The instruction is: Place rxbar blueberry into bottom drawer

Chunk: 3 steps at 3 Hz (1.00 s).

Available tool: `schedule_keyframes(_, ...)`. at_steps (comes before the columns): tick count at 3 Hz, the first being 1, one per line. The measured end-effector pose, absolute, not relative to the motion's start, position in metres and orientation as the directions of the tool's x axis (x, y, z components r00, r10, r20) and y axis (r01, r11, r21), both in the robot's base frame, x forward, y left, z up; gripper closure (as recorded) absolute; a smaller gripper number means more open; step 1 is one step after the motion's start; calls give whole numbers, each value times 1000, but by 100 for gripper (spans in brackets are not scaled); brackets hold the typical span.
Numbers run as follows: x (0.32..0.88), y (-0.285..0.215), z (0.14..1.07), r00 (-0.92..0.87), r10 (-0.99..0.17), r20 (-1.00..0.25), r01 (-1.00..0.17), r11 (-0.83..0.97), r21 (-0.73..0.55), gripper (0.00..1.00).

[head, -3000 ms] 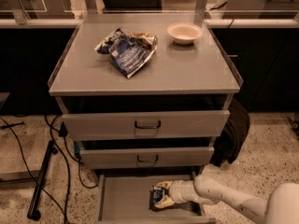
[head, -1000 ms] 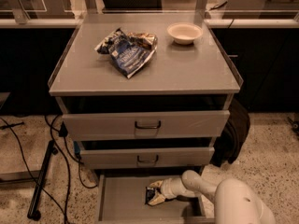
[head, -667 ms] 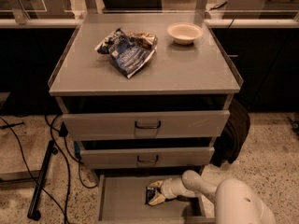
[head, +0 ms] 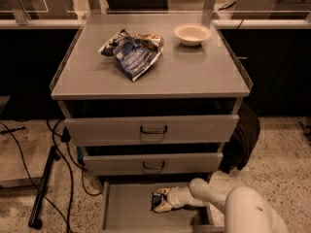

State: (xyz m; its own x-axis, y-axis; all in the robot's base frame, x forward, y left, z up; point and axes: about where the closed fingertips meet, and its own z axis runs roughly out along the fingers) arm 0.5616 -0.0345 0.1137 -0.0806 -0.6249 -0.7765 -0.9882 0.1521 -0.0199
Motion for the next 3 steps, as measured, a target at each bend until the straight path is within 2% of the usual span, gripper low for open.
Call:
schedule_keyframes(1,558,-35,115,-73,-628,-775,-988,151,-30,11)
schedule_keyframes(2,558,-35,115,-73,-628,-775,-988,151,-30,0)
schedule_keyframes(3,558,-35,115,-73,-628,-775,-988,151,-30,0)
